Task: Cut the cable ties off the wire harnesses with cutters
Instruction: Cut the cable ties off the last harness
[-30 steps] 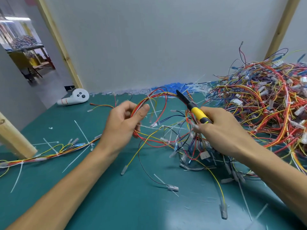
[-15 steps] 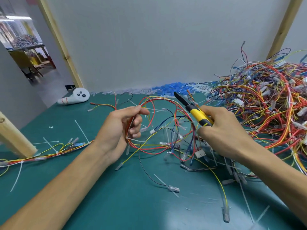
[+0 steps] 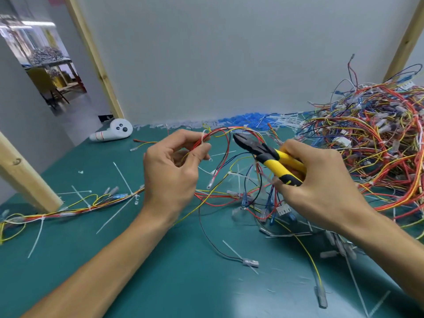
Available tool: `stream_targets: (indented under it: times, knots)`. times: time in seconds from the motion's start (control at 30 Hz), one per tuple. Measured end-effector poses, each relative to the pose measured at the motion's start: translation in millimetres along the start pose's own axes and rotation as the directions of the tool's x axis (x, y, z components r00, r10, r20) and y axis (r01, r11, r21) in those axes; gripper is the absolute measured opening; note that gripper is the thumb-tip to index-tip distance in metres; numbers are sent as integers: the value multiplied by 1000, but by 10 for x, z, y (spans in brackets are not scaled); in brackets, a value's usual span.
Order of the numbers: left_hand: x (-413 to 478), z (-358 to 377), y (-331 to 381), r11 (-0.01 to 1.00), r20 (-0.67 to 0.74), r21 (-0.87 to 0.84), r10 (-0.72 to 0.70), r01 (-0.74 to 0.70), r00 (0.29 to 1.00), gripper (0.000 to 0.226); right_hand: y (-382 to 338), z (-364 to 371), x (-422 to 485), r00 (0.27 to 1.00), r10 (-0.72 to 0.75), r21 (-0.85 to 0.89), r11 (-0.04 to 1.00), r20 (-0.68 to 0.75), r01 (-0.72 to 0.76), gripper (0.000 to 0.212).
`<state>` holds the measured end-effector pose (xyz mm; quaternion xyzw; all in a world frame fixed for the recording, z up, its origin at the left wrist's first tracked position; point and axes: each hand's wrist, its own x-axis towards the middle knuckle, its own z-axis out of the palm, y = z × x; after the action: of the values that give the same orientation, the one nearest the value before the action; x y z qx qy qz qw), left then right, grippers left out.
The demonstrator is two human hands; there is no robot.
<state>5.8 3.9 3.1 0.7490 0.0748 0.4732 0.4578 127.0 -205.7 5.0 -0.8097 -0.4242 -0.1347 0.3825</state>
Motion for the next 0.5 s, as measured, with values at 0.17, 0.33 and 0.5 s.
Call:
stream_targets:
  times: [0.17, 0.33, 0.5]
  knots:
    - [-38, 33, 48, 998, -88, 9, 67, -67, 994, 30, -33, -24, -8, 999, -38, 49, 998, -28, 39, 30]
    - [-60, 30, 75, 987, 18, -24, 162, -162, 987, 15, -60, -55, -7, 994, -90, 17, 996, -64, 92, 30]
    - [-51, 23, 49, 980, 46, 14, 199, -200, 979, 17, -84, -79, -22, 987, -155, -26, 988, -50, 154, 27]
